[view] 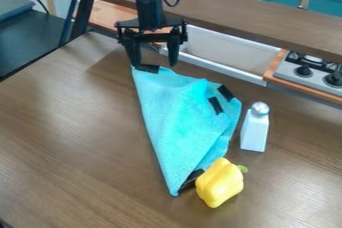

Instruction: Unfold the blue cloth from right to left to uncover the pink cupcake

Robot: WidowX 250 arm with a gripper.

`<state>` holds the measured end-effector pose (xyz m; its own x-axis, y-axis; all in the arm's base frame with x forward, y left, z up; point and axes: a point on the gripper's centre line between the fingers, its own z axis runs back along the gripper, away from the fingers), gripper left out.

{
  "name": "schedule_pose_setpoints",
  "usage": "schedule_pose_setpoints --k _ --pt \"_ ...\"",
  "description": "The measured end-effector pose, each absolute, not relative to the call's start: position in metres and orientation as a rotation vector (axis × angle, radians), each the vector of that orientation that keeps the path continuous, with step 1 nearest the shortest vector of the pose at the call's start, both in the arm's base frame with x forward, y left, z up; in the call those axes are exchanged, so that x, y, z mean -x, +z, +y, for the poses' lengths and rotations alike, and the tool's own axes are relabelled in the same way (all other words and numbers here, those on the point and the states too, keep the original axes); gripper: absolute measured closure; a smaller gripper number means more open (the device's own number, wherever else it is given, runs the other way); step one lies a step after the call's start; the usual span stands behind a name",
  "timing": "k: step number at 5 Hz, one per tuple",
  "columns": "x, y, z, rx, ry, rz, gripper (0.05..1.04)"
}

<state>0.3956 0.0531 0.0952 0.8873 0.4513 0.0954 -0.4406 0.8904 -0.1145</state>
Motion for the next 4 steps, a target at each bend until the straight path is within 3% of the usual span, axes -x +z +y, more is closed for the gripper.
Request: schedule_pose_setpoints --k 2,4 --pt "-0.398 0.082 0.030 0.082 0.428 -0.068 0.084" --pt "-0.401 0.081 -0.006 0.008 0.361 -0.088 0.084"
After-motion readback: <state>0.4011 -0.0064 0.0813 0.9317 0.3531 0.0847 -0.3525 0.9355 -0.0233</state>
